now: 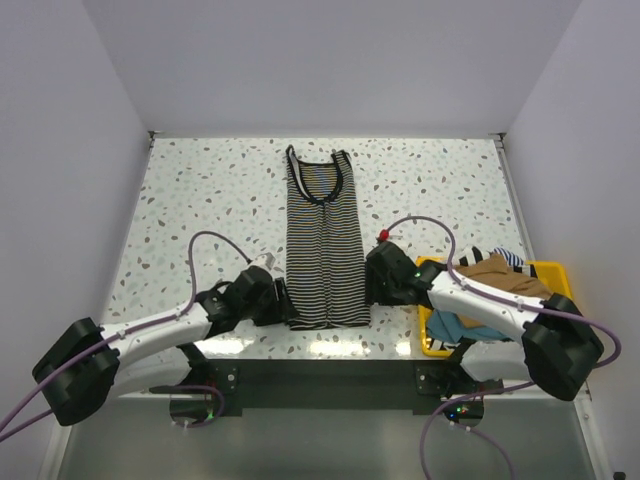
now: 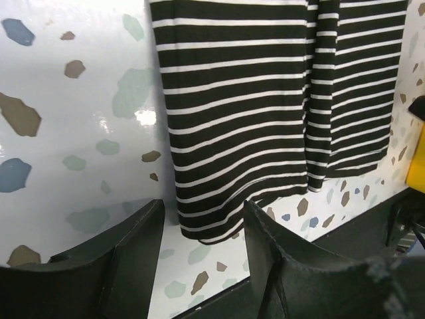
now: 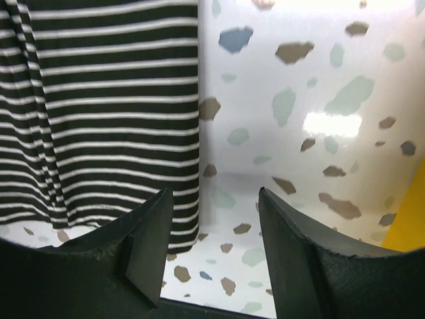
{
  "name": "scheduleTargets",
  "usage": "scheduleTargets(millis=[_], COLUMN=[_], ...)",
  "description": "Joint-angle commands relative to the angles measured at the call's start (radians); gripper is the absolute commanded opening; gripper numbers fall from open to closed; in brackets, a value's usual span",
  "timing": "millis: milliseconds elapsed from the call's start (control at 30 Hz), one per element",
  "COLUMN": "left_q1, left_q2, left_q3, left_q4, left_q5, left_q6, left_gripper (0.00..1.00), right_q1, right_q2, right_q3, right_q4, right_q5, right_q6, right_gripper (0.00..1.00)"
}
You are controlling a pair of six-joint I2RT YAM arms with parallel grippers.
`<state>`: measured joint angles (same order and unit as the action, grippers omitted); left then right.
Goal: Fold and stack the tank tops
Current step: Fold the tank top
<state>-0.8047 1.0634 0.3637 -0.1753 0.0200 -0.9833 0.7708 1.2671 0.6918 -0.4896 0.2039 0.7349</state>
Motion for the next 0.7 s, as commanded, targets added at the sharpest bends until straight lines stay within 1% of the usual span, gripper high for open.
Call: scheduleTargets(millis=[0,67,167,200,433,467,500,600,667], left_q1=[-0.034,-0.05,-0.068,-0.07,-0.08,-0.08,-0.083,-0.088,-0.09], left_q2=[0.026,0.021,0.006,0.0,0.016,0.02,0.024,0.03,0.03], left_q3=[-0.042,-0.042,-0.048,-0.048,-0.06,-0.065,-0.066,-0.074,-0.074], left_q4=[-0.038,-0.075,-0.107,-0.108,-0.105,-0.101,-0.096,-0.09,-0.086], left_q5=[0.008,-0.043,-0.08,-0.084,-0.103,-0.103,-0.104,-0.107,-0.109], left_q6=[-0.052,-0.084,-0.113,-0.117,-0.124,-0.126,-0.126,-0.126,-0.118], left_gripper=[0.54,0.53,0.5,0.48,0.42,0.41,0.37,0.31,0.27], right_q1=[0.03,0.033,0.044,0.05,0.104,0.108,0.114,0.12,0.124], right_q2=[-0.048,-0.063,-0.071,-0.066,-0.037,-0.035,-0.037,-0.04,-0.043], right_q3=[-0.031,-0.06,-0.101,-0.11,-0.132,-0.136,-0.143,-0.163,-0.176], right_q4=[-0.018,-0.003,0.039,0.06,0.105,0.108,0.112,0.121,0.128], right_q5=[-0.024,-0.041,-0.067,-0.078,-0.075,-0.072,-0.069,-0.07,-0.072], right_q6=[0.073,0.095,0.129,0.136,0.185,0.19,0.195,0.212,0.221], right_gripper=[0.58,0.58,0.58,0.57,0.56,0.54,0.52,0.39,0.34])
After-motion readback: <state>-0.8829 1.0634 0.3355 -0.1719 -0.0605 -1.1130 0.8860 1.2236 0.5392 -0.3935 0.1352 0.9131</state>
